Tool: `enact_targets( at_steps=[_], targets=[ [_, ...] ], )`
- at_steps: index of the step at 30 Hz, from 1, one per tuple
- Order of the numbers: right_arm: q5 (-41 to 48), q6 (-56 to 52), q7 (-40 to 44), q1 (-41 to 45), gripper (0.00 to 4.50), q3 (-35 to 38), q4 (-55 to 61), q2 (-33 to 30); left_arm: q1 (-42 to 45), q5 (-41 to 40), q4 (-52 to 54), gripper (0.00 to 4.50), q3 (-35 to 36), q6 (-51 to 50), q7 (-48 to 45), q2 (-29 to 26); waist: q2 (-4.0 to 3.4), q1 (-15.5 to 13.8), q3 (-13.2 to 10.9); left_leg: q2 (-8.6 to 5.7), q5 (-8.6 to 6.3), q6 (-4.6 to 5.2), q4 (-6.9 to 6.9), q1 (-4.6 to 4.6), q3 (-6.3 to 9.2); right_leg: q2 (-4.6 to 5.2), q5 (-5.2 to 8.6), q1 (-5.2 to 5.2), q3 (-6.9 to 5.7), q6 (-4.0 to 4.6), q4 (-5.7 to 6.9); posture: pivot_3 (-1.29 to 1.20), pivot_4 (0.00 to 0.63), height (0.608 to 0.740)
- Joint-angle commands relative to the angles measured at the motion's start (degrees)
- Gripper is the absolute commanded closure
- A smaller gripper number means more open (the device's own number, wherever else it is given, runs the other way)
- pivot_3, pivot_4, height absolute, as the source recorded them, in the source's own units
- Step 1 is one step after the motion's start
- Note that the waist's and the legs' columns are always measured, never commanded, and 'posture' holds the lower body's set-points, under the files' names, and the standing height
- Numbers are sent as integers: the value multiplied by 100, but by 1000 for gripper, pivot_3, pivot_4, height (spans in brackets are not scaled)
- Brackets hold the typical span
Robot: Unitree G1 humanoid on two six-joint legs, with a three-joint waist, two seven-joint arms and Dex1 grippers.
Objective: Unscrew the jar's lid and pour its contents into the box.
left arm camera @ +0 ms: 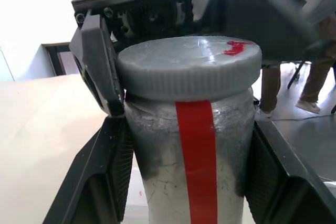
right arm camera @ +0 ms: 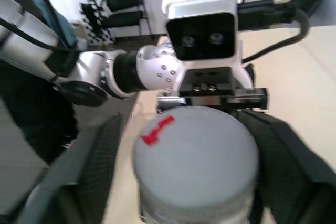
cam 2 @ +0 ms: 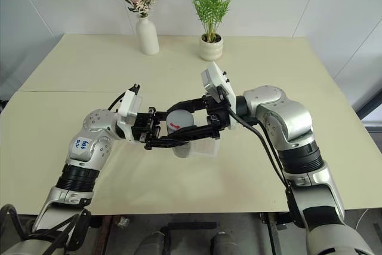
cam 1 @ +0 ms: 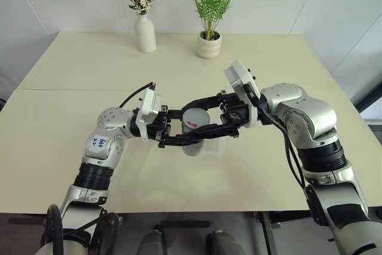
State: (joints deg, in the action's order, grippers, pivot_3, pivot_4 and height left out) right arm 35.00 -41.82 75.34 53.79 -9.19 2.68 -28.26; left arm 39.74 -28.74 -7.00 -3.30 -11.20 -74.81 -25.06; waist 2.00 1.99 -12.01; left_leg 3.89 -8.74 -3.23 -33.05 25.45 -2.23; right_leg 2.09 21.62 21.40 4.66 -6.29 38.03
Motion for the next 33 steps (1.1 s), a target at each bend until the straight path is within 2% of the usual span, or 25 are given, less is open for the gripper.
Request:
enact_targets(
  at_steps=[1,6,16,26,33],
  targets=[
    [66,299,119,8,70,22,351,32,-43,12,178,2067,117,-3,275,24,0,-2,0,0,0,0,-2,0,0,0,0,1,1,0,1,0,150,740],
    [-69,565,-123,-281,70,109,445,9,-46,-77,273,2067,233,32,497,107,0,-9,0,-1,-3,4,-4,0,-6,-1,-3,1,8,-6,0,0,150,740],
    [-170,919,-1126,-737,70,560,774,5,-433,-98,334,2067,422,220,629,92,0,8,0,1,-4,5,-6,-1,-14,-4,-4,4,21,-8,1,0,150,740],
    [-53,809,-1852,-993,70,715,1158,136,-551,-81,303,2067,413,318,586,113,0,6,0,1,-5,8,-7,-1,-19,-5,-6,5,26,-10,2,0,150,740],
    [344,375,-2232,-1107,70,641,1727,268,-478,-24,89,2067,390,445,531,142,0,-2,0,2,-5,8,-6,-1,-18,-6,-6,4,27,-11,2,0,150,740]
  ],
)
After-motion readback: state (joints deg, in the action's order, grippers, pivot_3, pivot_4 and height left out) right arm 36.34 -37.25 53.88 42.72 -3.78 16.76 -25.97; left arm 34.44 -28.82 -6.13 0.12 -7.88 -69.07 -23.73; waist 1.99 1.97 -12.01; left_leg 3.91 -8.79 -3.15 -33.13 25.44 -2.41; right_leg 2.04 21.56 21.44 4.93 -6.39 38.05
